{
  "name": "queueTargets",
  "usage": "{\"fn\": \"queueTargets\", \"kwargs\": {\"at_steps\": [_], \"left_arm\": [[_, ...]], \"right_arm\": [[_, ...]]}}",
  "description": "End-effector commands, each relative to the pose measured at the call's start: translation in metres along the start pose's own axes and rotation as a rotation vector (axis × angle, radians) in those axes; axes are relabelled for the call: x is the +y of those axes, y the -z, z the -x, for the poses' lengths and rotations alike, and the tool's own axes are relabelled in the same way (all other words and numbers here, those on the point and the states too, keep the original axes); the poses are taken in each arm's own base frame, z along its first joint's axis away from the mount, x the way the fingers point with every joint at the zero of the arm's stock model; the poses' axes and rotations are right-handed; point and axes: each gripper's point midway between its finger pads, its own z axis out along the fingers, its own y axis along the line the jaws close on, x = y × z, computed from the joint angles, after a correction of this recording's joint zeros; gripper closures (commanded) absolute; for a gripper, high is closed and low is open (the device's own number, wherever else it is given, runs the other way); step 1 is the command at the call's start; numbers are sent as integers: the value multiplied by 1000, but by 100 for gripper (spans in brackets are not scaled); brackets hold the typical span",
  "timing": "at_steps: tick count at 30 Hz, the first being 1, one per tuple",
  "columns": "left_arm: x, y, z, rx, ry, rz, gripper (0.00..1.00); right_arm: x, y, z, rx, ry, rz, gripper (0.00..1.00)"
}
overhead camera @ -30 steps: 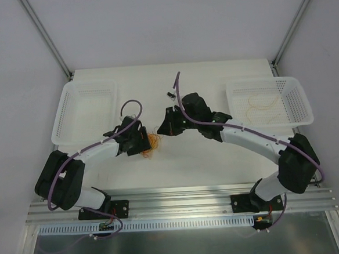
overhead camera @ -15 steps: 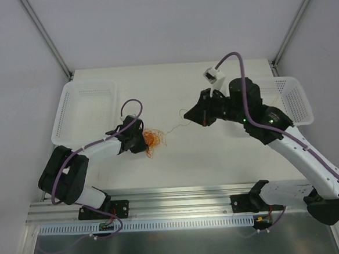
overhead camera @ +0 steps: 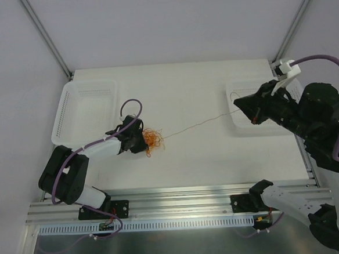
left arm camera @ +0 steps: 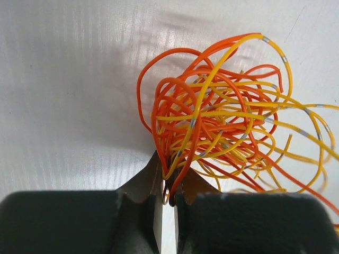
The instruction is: Untangle the cables
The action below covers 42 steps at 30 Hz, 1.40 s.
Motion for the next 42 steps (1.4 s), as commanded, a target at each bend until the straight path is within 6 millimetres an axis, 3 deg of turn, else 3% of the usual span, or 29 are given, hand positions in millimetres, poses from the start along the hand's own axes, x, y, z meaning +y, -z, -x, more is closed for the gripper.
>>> {"fn": "queueTargets", "kwargs": {"at_steps": [1,7,12,15,17,19,20,24,25,26,29,30,36,38,42], "left_arm": [[44,-7,-20,59,18,167,100],[49,-3,-14,47,23,181,100],[47,5,-8,34,9,170,100],[36,15,-3,13,8,114,100],[23,25,2,-5,5,53,94],[14,35,6,-25,-3,2,90],[8,40,7,-24,-5,-29,88],[-2,55,12,-56,-26,-87,80],[-5,60,13,-64,-33,-105,76],[-7,62,11,-56,-40,-122,73],[-12,70,5,-46,-48,-163,66],[-13,71,4,-45,-45,-172,63],[-18,77,-13,-10,-71,-210,40],[-20,81,-15,-13,-91,-224,34],[-24,96,-10,-49,-121,-246,29]], "right_arm": [[-29,45,24,-108,94,-187,99],[-58,78,26,-171,95,-364,99],[-70,77,6,-97,100,-419,99],[-77,52,-36,56,67,-420,99],[-82,27,-86,177,1,-404,99],[-80,6,-114,218,-90,-379,99],[-89,-5,-154,316,-117,-400,97],[-100,-27,-217,452,-217,-446,72],[-103,-28,-224,471,-220,-457,65],[-104,-29,-229,490,-219,-463,50],[-98,-37,-230,518,-204,-412,33],[-92,-44,-221,489,-201,-378,30],[-43,-80,-202,434,-211,-89,26],[-25,-93,-213,484,-187,9,26],[-11,-118,-225,535,-183,38,26]]}}
